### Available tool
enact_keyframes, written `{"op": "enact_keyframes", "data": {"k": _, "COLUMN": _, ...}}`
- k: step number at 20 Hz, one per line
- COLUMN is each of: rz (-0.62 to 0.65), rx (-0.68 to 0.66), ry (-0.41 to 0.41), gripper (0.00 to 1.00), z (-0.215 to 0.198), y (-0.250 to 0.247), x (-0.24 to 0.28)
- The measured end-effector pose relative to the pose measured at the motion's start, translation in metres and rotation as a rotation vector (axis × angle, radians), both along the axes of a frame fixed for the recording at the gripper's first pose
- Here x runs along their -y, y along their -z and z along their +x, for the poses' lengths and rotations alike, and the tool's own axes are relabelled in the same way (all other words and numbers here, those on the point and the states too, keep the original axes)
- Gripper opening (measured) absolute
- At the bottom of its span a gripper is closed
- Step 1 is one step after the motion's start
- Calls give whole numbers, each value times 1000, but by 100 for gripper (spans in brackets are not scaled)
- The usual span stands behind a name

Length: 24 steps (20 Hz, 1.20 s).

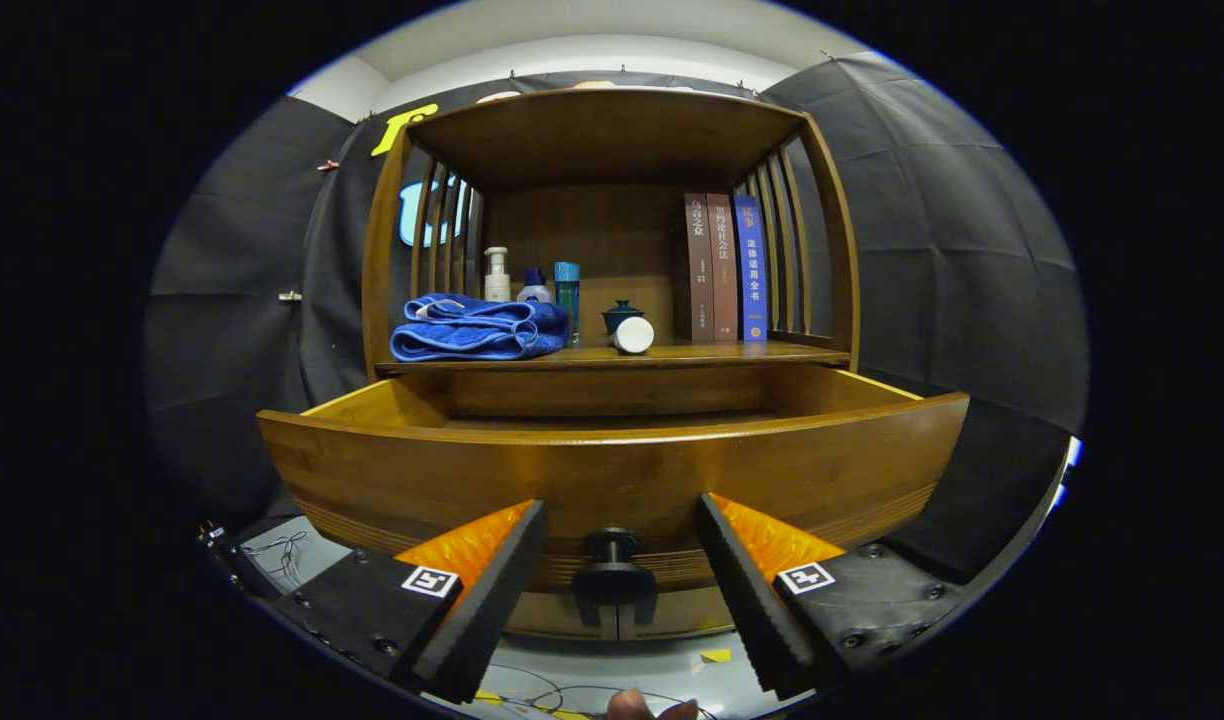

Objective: Pull open the drawer, take out the items inside it, and place them on the countertop above the cabinet.

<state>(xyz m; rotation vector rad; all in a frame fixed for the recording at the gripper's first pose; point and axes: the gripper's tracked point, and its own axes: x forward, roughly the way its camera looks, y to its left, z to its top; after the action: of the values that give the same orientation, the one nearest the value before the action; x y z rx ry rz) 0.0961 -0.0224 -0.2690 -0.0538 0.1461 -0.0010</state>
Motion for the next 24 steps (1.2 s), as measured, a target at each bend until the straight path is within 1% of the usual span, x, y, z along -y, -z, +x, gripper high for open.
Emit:
{"op": "enact_keyframes", "data": {"k": 1, "rz": -4, "rx": 15, "ry": -1, "gripper": 100, "z": 9, "y": -5, "x": -1}}
{"op": "enact_keyframes", "data": {"k": 5, "rz": 8, "rx": -6, "ry": 3, "gripper": 100, "z": 50, "y": -2, "x": -2}}
{"op": "enact_keyframes", "data": {"k": 14, "rz": 10, "rx": -9, "ry": -2, "gripper": 100, "z": 114, "y": 0, "x": -3}}
{"op": "enact_keyframes", "data": {"k": 20, "rz": 5, "rx": -21, "ry": 6, "gripper": 100, "z": 141, "y": 2, "x": -2}}
{"op": "enact_keyframes", "data": {"k": 24, "rz": 35, "rx": -6, "ry": 9, "gripper": 99, "z": 139, "y": 0, "x": -3}}
